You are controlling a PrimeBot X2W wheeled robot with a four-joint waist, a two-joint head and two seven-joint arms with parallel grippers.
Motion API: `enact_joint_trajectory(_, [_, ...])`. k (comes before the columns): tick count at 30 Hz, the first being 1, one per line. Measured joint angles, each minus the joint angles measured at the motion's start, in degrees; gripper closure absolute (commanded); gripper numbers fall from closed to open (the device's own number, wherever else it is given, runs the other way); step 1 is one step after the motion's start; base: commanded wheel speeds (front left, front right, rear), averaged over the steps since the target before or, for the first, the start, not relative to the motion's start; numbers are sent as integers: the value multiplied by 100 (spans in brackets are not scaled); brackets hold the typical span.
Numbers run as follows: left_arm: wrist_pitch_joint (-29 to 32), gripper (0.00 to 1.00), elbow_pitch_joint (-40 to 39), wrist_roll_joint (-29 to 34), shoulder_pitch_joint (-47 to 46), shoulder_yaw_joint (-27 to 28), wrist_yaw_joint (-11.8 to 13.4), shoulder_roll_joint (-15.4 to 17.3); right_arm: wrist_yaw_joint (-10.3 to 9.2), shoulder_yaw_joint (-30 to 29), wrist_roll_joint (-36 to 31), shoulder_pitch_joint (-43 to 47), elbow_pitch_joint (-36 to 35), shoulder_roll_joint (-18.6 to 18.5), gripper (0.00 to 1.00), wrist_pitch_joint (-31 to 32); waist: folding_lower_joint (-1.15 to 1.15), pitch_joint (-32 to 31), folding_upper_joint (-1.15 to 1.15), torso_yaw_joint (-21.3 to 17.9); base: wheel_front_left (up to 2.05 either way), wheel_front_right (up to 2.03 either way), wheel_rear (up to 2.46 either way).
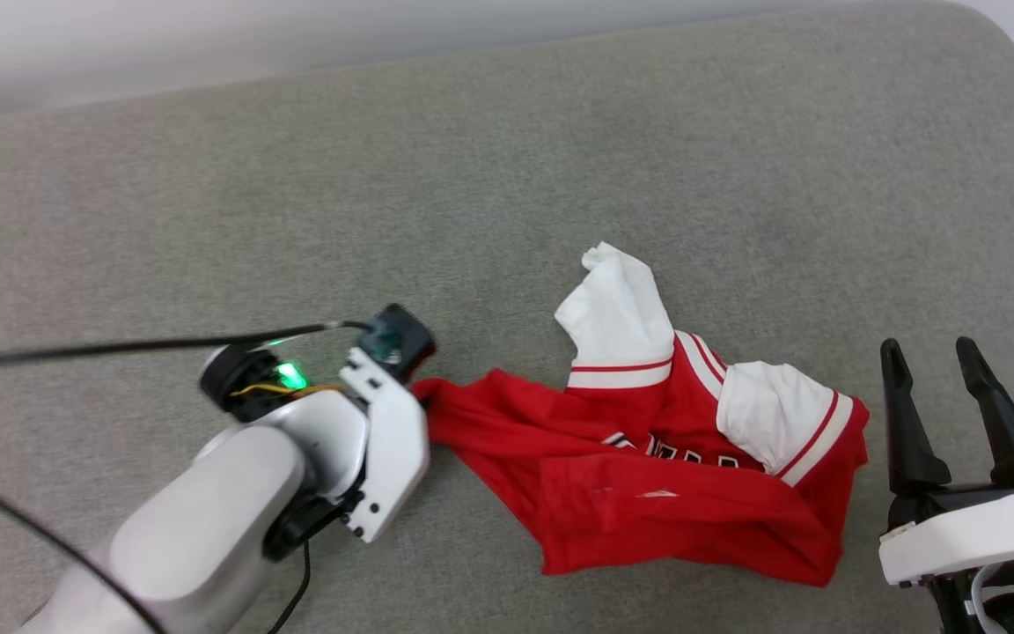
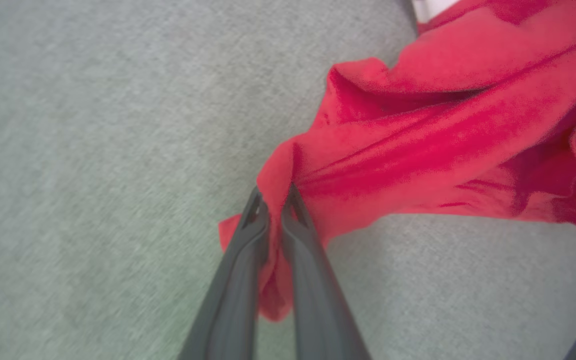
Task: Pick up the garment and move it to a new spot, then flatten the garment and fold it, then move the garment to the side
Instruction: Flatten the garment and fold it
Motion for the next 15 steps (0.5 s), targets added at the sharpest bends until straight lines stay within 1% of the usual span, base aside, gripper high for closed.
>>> enact_joint_trajectory(5, [-461, 100, -511, -147, 595, 415, 539, 370, 0, -31, -11, 67, 0, 0, 0, 31, 0, -173, 0, 185, 0, 0, 0])
enact_joint_trajectory(6, [-461, 100, -511, -147, 595, 415, 539, 370, 0, -31, -11, 67, 0, 0, 0, 31, 0, -173, 0, 185, 0, 0, 0])
enact_joint_trajectory(12, [-743, 100, -1214, -468, 1633, 816, 1230, 831, 0, -41, -62, 123, -36, 1, 0, 123, 0, -394, 0, 464, 0, 0, 0])
enact_joint_trajectory(15, [-878, 100, -1499, -688, 2247, 975, 1566, 978, 0, -41, -110, 138, -69, 1, 0, 156, 0, -506, 0, 588, 0, 0, 0])
